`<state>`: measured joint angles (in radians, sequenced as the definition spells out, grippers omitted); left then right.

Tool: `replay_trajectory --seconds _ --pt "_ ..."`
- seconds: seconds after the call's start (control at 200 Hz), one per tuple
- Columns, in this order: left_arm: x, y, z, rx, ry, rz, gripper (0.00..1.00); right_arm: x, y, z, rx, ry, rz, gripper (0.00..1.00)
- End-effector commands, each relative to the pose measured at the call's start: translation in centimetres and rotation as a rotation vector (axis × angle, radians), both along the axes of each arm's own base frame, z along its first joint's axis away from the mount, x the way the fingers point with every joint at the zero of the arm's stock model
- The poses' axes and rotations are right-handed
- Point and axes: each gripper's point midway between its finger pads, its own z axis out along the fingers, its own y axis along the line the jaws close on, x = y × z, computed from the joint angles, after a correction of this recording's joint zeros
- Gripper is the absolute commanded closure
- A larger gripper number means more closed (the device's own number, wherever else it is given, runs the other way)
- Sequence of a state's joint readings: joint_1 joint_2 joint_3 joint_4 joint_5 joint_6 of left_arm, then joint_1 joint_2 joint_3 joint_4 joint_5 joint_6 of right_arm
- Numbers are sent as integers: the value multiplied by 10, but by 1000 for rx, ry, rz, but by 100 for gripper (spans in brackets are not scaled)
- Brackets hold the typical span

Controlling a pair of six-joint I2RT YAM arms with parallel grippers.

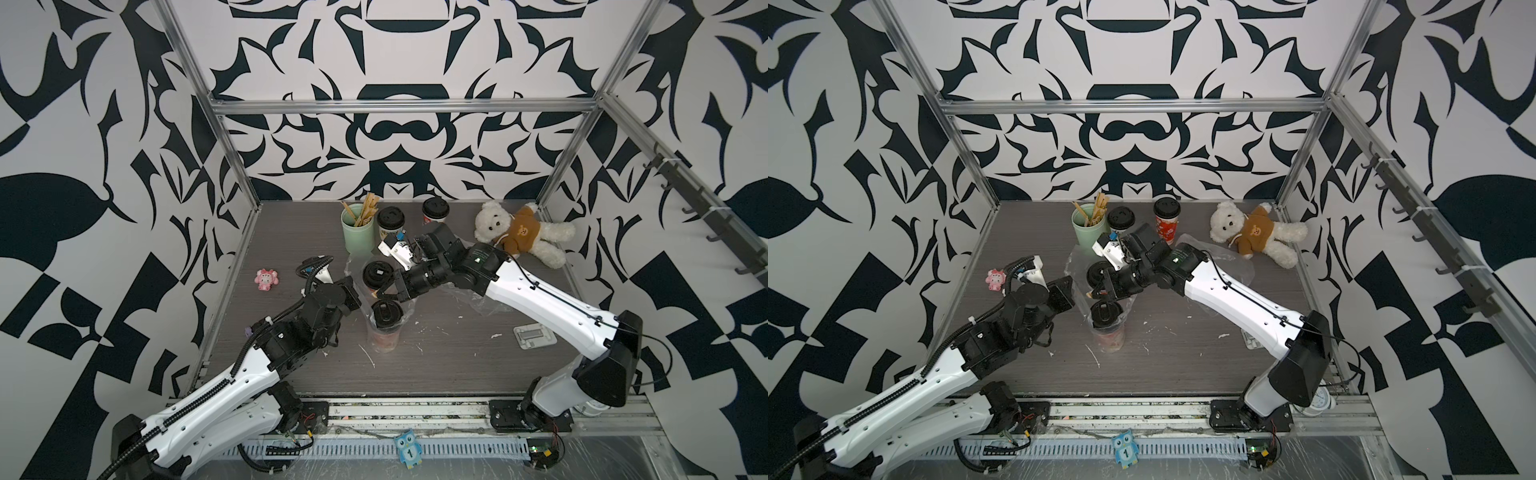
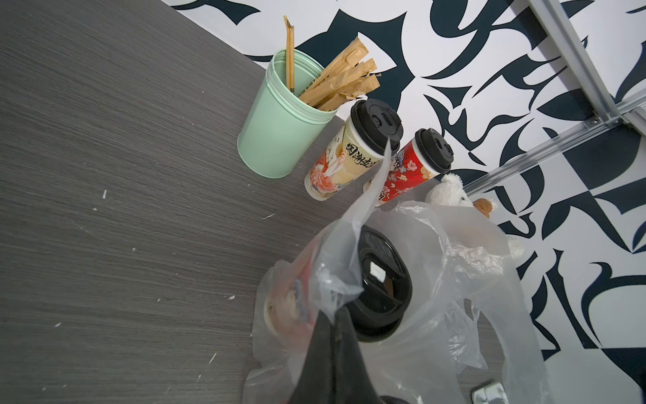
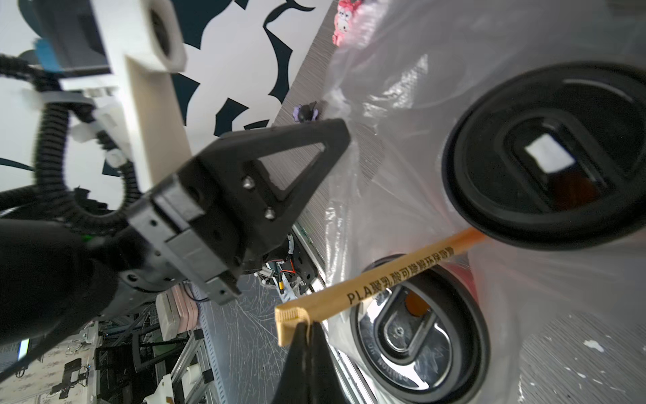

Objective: Pack milk tea into plastic carrier bags
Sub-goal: Place the straw in the plastic carrier bag.

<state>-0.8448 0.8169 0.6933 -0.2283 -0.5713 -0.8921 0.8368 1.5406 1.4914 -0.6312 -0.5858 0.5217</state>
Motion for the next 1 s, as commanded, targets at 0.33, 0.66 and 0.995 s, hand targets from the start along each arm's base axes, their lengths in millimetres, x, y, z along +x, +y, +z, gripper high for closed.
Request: replay_trajectory --seconds 0.33,0.66,0.995 --pt "1 3 5 1 -20 13 100 30 -9 -36 -132 -42 -66 100" --pt "3 3 5 15 -21 12 100 41 -10 -47 -210 -41 -62 92" --pt "4 1 -4 33 -14 8 100 59 -13 47 -117 -276 -78 39"
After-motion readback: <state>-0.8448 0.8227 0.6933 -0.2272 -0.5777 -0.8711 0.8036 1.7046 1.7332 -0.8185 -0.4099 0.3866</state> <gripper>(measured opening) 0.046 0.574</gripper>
